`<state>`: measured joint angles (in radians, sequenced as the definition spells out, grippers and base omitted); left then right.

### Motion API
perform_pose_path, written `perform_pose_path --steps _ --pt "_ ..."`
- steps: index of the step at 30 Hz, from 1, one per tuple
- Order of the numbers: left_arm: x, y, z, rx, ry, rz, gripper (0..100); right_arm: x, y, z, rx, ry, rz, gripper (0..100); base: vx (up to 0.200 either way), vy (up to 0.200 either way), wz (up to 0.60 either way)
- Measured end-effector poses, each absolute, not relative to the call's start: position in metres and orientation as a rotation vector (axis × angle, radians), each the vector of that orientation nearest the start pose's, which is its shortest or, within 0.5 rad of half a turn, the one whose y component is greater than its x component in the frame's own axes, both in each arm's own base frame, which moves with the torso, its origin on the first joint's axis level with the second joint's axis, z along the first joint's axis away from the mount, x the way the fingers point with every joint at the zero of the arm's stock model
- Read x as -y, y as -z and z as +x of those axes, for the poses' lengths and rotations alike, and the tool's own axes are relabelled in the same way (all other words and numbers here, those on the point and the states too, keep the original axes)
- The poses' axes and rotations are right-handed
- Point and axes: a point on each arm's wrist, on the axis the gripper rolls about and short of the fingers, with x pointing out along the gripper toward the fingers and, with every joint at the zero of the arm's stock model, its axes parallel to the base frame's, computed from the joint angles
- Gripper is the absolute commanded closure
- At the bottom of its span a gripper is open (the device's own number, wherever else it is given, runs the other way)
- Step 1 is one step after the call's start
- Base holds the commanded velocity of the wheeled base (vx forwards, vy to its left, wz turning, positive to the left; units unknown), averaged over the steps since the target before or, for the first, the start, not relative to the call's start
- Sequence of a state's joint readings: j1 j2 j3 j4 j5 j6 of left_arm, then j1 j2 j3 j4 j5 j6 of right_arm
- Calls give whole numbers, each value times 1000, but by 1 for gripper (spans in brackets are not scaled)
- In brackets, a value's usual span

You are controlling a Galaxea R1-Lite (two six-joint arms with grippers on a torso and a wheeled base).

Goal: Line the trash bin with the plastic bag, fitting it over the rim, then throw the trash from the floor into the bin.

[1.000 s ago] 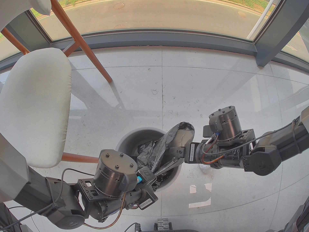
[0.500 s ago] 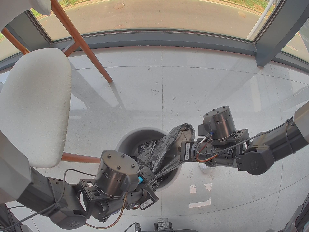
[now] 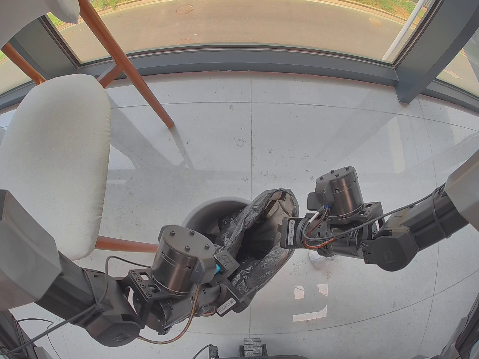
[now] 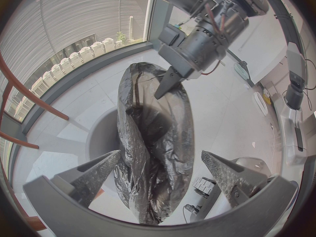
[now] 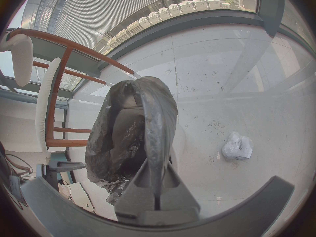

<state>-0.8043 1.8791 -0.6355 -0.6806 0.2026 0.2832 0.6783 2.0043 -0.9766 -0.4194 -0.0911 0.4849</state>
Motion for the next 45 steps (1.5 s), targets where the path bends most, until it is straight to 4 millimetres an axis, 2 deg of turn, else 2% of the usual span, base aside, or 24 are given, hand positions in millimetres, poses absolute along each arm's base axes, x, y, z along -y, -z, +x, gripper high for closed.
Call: perform_pose_path --steps 2,7,14,15,27,36,42,45 --pt "216 -91 217 -416 649 542 0 -228 -103 286 -690 -416 228 100 0 0 0" --pt "208 -92 237 -418 589 521 0 -227 -104 286 -687 -415 230 100 0 0 0" --pt "210 -85 246 -435 576 523 0 -227 -105 286 -684 -416 231 100 0 0 0" --pt "210 -84 247 -438 575 524 100 -227 -105 286 -683 -416 231 100 0 0 0" --pt "207 -72 253 -480 561 522 100 -219 -105 286 -683 -403 220 100 0 0 0" --pt "176 -90 261 -472 449 410 100 -202 -96 286 -632 -410 164 100 0 0 0" --pt "153 -104 271 -445 370 373 100 -191 -97 305 -502 -436 171 100 0 0 0" --pt "150 -110 278 -424 348 358 100 -188 -94 311 -491 -452 169 100 0 0 0"
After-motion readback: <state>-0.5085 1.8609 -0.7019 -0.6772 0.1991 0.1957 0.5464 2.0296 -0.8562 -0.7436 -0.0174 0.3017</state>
